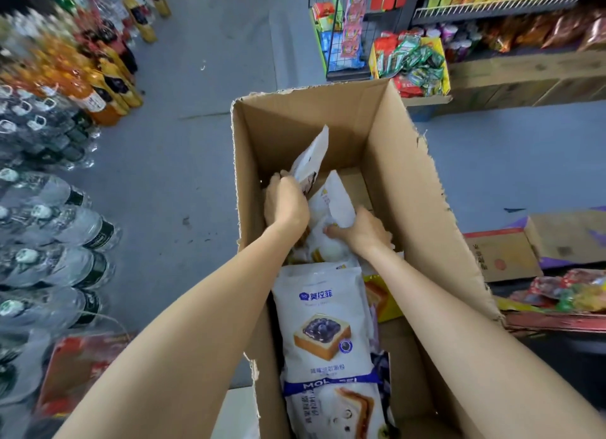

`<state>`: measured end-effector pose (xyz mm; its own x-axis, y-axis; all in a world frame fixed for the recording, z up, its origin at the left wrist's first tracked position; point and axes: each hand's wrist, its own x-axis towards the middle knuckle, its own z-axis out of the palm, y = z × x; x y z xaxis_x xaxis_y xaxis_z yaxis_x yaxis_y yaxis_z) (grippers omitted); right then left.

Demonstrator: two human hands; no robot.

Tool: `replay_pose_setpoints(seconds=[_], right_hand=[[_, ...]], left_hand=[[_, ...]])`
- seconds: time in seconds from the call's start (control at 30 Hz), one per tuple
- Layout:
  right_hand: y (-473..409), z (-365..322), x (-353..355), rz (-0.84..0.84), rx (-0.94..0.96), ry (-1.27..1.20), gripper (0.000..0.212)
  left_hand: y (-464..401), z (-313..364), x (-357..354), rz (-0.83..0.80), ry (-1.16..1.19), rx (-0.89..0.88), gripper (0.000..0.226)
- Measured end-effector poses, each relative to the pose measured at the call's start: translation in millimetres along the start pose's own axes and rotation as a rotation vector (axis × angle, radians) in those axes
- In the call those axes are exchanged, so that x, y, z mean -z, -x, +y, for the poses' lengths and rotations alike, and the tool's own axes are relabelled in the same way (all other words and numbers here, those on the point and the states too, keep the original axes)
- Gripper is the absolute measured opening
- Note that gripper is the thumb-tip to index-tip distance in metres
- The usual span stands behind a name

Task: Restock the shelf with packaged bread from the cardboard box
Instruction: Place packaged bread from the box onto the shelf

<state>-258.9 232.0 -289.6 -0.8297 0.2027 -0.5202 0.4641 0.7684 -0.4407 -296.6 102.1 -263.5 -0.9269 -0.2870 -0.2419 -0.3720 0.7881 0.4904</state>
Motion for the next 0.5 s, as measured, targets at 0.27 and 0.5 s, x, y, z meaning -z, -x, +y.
replay_pose_setpoints(seconds=[0.27, 0.5], right_hand=[[64.7, -25.2, 43.5, 0.54, 0.293, -0.115, 0.051], [142.7, -13.2, 61.8, 0.657, 0.266, -0.364, 0.06]], left_hand=[[28.9, 21.8, 61.6, 0.244, 0.249, -0.15, 0.031], [78.3, 28.4, 117.0, 0.249, 0.565, -0.207, 0.04]])
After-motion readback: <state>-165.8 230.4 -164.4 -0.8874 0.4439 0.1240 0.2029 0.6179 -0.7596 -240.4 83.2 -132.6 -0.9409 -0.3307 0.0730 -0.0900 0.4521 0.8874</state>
